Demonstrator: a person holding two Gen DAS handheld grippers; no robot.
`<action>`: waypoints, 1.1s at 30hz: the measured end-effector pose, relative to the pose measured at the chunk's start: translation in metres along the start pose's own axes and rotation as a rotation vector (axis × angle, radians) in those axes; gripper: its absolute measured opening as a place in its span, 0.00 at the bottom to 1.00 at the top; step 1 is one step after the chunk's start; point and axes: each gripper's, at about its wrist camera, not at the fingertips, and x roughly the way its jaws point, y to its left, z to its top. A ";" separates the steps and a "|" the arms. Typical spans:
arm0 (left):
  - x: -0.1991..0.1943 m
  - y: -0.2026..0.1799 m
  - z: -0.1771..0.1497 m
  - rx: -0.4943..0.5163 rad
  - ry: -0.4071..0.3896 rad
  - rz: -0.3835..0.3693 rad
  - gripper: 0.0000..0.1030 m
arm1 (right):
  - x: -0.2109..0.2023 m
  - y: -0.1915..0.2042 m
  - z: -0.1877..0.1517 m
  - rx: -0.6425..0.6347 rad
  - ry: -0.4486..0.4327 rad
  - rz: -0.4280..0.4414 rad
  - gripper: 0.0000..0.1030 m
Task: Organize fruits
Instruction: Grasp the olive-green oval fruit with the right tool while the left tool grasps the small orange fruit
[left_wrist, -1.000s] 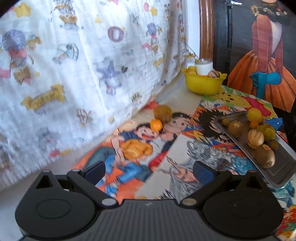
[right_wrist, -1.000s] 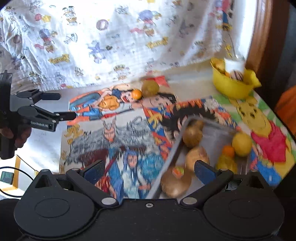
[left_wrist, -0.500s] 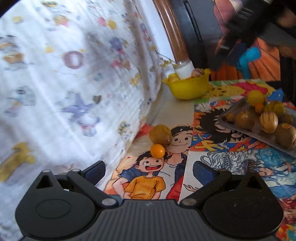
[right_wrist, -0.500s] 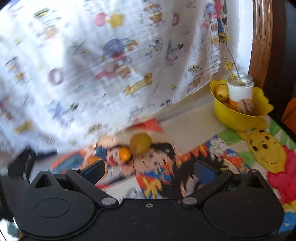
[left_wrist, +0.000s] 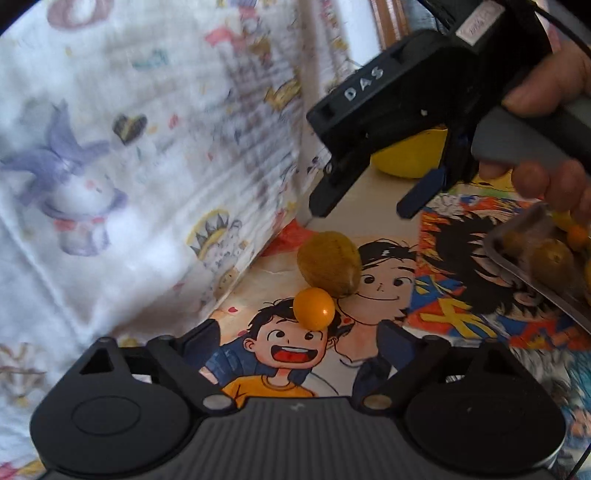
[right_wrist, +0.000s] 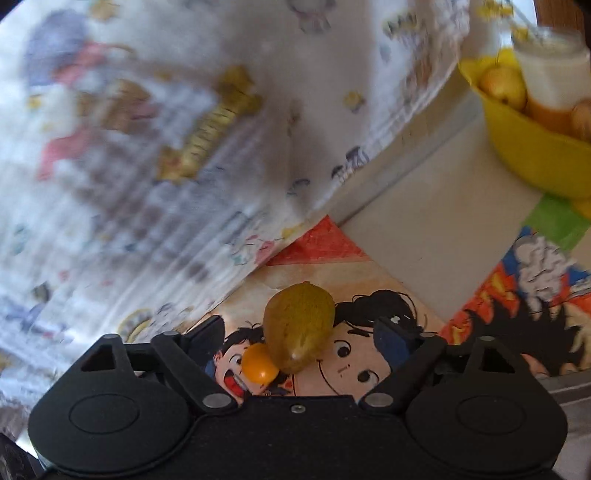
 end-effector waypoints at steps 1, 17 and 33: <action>0.005 0.001 0.000 -0.016 0.007 -0.003 0.87 | 0.006 -0.003 0.002 0.013 0.005 0.007 0.83; 0.042 0.007 0.004 -0.166 0.044 -0.055 0.65 | 0.052 -0.019 0.008 0.081 0.048 0.071 0.75; 0.057 0.011 0.000 -0.254 0.037 -0.100 0.40 | 0.079 -0.027 -0.002 0.108 0.074 0.083 0.64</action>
